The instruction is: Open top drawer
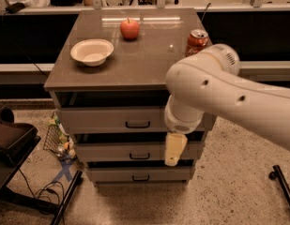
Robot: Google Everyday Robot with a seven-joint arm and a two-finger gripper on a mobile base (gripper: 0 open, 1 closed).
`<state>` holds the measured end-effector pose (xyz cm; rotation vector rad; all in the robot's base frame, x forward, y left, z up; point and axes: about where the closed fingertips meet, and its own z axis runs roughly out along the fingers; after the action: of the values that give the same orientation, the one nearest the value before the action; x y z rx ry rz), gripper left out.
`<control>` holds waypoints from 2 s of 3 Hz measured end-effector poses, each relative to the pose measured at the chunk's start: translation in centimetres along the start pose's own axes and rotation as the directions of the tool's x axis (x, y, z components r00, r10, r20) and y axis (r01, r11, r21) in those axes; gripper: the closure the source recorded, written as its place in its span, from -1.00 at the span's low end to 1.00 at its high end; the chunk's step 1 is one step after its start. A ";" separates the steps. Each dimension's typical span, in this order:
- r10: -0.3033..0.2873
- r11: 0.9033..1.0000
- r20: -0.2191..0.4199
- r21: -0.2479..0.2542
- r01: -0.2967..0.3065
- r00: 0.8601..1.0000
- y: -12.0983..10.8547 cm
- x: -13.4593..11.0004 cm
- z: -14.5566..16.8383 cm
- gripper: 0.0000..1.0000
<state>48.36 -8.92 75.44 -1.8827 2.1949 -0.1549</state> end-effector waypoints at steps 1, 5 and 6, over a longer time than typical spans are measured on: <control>-0.053 0.999 0.041 0.014 0.052 0.998 0.7 -3.8 4.3 -1.00; -0.136 0.991 0.030 -0.003 0.136 0.990 0.8 -9.7 14.5 -1.00; -0.146 0.988 0.041 -0.041 0.148 0.988 1.4 -10.7 17.0 -0.63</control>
Offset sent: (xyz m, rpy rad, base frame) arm 0.0335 0.0979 -0.0993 0.0255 -0.0526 0.1475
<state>52.82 3.20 59.93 -2.0546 2.0507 -0.0973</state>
